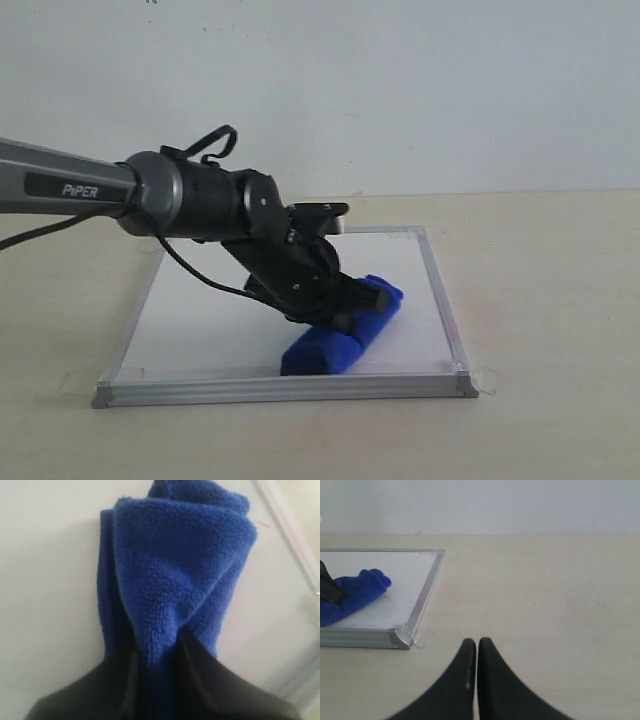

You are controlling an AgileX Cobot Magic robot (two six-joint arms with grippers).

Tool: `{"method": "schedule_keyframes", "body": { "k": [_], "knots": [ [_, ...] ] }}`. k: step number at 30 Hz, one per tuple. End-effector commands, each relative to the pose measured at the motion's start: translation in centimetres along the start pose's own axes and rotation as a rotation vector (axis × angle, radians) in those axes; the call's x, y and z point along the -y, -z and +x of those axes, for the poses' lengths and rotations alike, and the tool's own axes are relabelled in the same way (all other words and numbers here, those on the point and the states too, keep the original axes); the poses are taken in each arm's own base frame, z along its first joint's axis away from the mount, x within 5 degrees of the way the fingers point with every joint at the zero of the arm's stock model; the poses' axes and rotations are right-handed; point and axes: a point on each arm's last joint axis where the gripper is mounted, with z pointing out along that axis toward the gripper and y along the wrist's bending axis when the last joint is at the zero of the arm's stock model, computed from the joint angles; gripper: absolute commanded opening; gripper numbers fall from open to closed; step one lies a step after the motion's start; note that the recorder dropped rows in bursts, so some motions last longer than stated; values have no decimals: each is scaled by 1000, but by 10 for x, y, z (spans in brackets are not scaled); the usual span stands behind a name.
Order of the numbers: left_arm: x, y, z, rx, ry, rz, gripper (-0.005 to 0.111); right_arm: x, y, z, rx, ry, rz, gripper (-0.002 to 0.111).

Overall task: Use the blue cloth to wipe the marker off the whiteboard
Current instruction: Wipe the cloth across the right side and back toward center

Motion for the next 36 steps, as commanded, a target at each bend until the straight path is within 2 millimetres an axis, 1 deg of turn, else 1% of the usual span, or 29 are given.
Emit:
{"method": "schedule_keyframes", "body": {
  "k": [1,3,4,5,7,9,10,11,12,14,15,18,21,22,24,27,30,32,34,36],
  "knots": [
    [-68,9,0,-42,76,-130,4,0,0,-1,10,6,-2,1],
    [-79,12,0,-44,103,-138,4,0,0,-1,10,6,-2,1],
    [-79,12,0,-44,103,-138,4,0,0,-1,10,6,-2,1],
    [-72,10,0,-39,107,-115,4,0,0,-1,10,6,-2,1],
    [-48,5,-3,-1,95,-41,4,0,0,-1,10,6,-2,1],
    [-13,-4,-3,43,53,48,4,0,0,-1,10,6,-2,1],
    [8,-11,-3,86,37,91,4,0,0,-1,10,6,-2,1],
    [18,-16,-3,102,27,108,4,0,0,-1,10,6,-2,1],
    [36,-26,-2,101,3,136,4,0,0,-1,10,6,-2,1],
    [54,-40,0,60,-35,169,4,0,0,-1,10,6,-2,1],
    [59,-44,1,48,-46,179,4,0,0,-1,10,6,-2,1],
    [62,-51,-2,27,-52,190,4,0,0,-1,10,6,-2,1],
    [49,-48,-6,20,-79,137,4,0,0,-1,10,6,-2,1],
    [41,-46,-8,13,-89,105,4,0,0,-1,10,6,-2,1],
    [17,-42,-12,-1,-68,31,4,0,0,-1,10,6,-2,1],
    [-29,-35,-17,-15,19,-78,4,0,0,-1,10,6,-2,1],
    [-68,-26,-22,-1,104,-117,4,0,0,-1,10,6,-2,1],
    [-87,-21,-24,11,146,-130,4,0,0,-1,10,6,-2,1],
    [-99,-17,-24,19,203,-136,4,0,0,-1,10,6,-2,1],
    [-99,-17,-25,20,237,-116,4,0,0,-1,10,6,-2,1]
  ]
}}
